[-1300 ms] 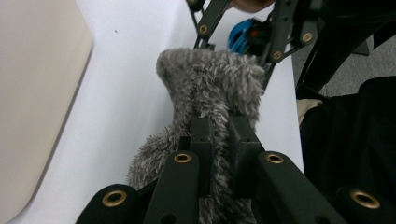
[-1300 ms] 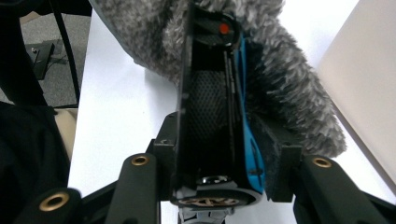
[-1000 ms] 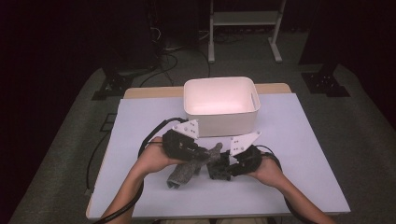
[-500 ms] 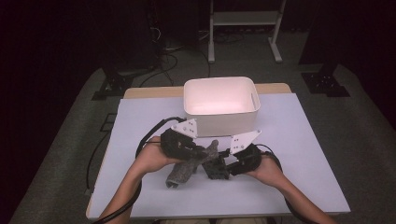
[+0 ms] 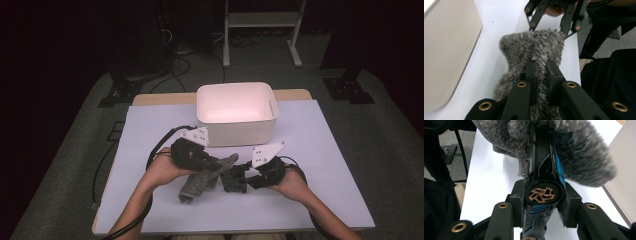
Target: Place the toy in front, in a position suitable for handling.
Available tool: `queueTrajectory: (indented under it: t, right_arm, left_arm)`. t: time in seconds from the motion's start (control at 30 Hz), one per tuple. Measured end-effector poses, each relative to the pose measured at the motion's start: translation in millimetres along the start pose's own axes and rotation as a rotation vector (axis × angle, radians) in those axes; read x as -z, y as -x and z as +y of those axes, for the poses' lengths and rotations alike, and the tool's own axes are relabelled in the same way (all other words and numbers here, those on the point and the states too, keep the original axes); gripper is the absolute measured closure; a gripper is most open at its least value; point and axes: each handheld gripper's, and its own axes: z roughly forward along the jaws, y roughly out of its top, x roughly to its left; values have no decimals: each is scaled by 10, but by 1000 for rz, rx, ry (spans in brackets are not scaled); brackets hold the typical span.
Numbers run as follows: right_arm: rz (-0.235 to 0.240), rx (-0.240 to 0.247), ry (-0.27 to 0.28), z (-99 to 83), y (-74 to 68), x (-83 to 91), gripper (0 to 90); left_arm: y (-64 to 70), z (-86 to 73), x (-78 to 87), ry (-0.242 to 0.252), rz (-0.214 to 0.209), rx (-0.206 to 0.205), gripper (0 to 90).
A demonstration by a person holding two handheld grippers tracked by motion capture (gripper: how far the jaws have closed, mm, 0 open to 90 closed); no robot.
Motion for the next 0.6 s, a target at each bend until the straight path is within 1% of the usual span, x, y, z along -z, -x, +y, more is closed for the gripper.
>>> queueTrajectory:
  t: [0.03, 0.07, 0.1, 0.2, 0.27, 0.33, 0.43, 0.5, 0.6]
  right_arm:
    - [0, 0, 0, 0, 0, 0, 605]
    - [-3, 2, -2, -4, -2, 10, 605]
    - [-6, -1, -2, -18, -7, 26, 605]
    - [-8, 4, 4, -32, -9, 29, 605]
    - [-10, 2, 3, -26, -18, 23, 605]
    - [-9, 3, 6, -25, -18, 16, 604]
    - [-9, 7, 8, -18, -14, 6, 605]
    - [-8, 7, 7, -9, -21, -5, 604]
    - [-11, 19, 7, 10, -34, -30, 604]
  left_arm:
    - [-17, -26, -5, -9, 0, 4, 828]
    - [-44, -88, -34, -16, -1, 21, 827]
    - [-59, -116, -48, -21, -4, 29, 828]
    - [-99, -203, -121, -22, -16, 63, 827]
    - [-115, -228, -129, -14, -27, 78, 828]
    - [-117, -216, -104, -14, -27, 73, 829]
    - [-85, -131, -36, 4, -26, 53, 829]
    - [-38, -21, -1, -3, -18, 17, 829]
    - [27, 126, 3, -9, -23, -17, 830]
